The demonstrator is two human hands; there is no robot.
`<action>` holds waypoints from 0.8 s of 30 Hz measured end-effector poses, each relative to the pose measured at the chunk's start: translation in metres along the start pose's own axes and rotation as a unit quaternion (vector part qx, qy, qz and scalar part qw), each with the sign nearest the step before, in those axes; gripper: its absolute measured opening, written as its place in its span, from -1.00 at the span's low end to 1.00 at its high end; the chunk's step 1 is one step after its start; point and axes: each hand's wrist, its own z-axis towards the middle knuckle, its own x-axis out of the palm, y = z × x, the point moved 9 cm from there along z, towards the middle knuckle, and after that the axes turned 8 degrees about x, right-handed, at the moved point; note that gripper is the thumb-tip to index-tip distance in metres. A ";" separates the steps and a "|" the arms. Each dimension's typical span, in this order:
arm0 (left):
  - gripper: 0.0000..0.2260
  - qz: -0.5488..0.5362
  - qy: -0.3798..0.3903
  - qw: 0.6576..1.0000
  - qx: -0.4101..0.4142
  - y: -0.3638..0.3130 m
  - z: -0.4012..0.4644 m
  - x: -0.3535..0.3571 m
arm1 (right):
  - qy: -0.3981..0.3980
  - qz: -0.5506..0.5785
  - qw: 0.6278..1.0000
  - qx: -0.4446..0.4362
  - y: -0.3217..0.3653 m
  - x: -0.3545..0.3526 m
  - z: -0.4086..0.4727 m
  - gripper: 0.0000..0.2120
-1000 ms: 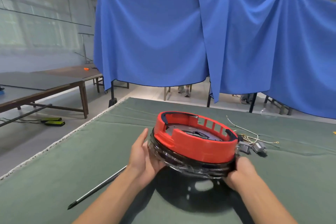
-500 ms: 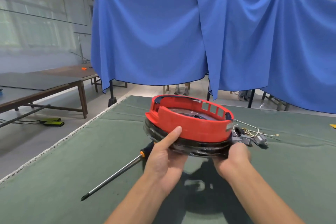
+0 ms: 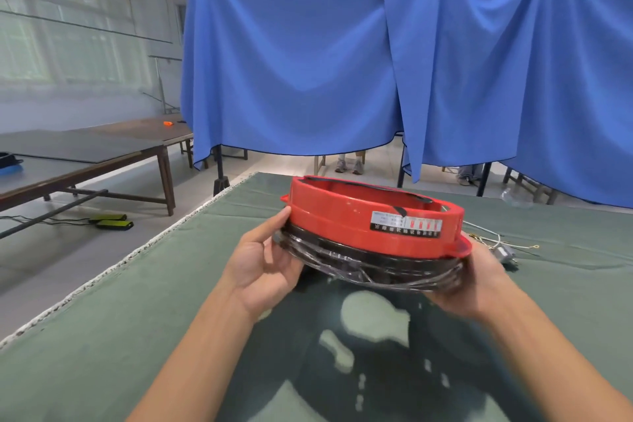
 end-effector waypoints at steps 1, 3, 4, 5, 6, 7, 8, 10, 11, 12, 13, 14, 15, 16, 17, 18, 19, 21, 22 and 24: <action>-0.56 0.002 -0.014 1.000 -0.006 0.002 0.001 -0.002 | -0.008 0.036 0.999 0.008 0.000 -0.002 0.001 -0.64; -0.60 -0.007 -0.037 0.999 -0.004 0.004 0.004 -0.007 | -0.022 0.126 0.992 -0.006 0.002 -0.006 0.006 -0.65; -0.58 -0.006 -0.040 0.999 -0.005 0.009 0.005 -0.007 | -0.024 0.168 0.985 -0.024 0.005 -0.006 0.008 -0.64; -0.53 0.008 -0.039 0.999 -0.011 0.016 0.005 -0.007 | -0.029 0.198 0.978 -0.053 0.009 -0.008 0.012 -0.63; -0.49 0.038 -0.041 0.998 -0.022 0.027 0.004 -0.008 | -0.043 0.214 0.972 -0.087 0.014 -0.010 0.012 -0.65; -0.48 0.078 -0.046 0.995 -0.032 0.039 0.003 -0.009 | -0.064 0.222 0.965 -0.122 0.018 -0.013 0.011 -0.70; -0.47 0.111 -0.045 0.992 -0.042 0.052 0.000 -0.009 | -0.080 0.225 0.959 -0.150 0.022 -0.015 0.008 -0.75; -0.49 0.132 -0.028 0.989 -0.056 0.077 -0.004 -0.002 | -0.099 0.232 0.950 -0.186 0.028 -0.019 0.003 -0.82; -0.50 0.127 -0.018 0.991 -0.050 0.085 -0.005 0.003 | -0.104 0.231 0.947 -0.197 0.029 -0.021 0.001 -0.83; -0.52 0.112 -0.011 0.993 -0.038 0.089 -0.006 0.009 | -0.105 0.226 0.947 -0.203 0.028 -0.022 0.000 -0.82; -0.54 0.095 -0.006 0.995 -0.023 0.091 -0.006 0.013 | -0.105 0.214 0.949 -0.205 0.025 -0.021 -0.001 -0.80; -0.57 0.081 -0.006 0.997 -0.008 0.089 -0.005 0.015 | -0.103 0.197 0.953 -0.207 0.022 -0.020 -0.001 -0.77; -0.62 0.075 -0.008 0.997 0.006 0.085 -0.003 0.015 | -0.097 0.171 0.957 -0.212 0.020 -0.019 -0.001 -0.70; -0.68 0.075 -0.010 0.997 0.018 0.080 -0.002 0.015 | -0.091 0.135 0.962 -0.219 0.019 -0.018 0.000 -0.63; -0.73 0.083 -0.008 0.996 0.025 0.074 -0.001 0.013 | -0.089 0.095 0.965 -0.227 0.020 -0.018 0.000 -0.56; -0.75 0.092 -0.002 0.995 0.026 0.069 0.000 0.012 | -0.093 0.058 0.966 -0.232 0.021 -0.021 0.001 -0.52; -0.75 0.104 0.008 0.994 0.025 0.064 0.001 0.010 | -0.104 0.027 0.968 -0.227 0.022 -0.026 0.002 -0.48; -0.74 0.133 0.033 0.990 0.018 0.056 0.003 0.006 | -0.129 -0.030 0.972 -0.192 0.022 -0.039 0.006 -0.44; -0.75 0.153 0.050 0.987 0.012 0.053 0.003 0.004 | -0.135 -0.060 0.976 -0.158 0.020 -0.045 0.008 -0.42; -0.78 0.205 0.086 0.975 -0.008 0.050 0.002 0.000 | -0.115 -0.092 0.986 -0.076 0.011 -0.051 0.010 -0.39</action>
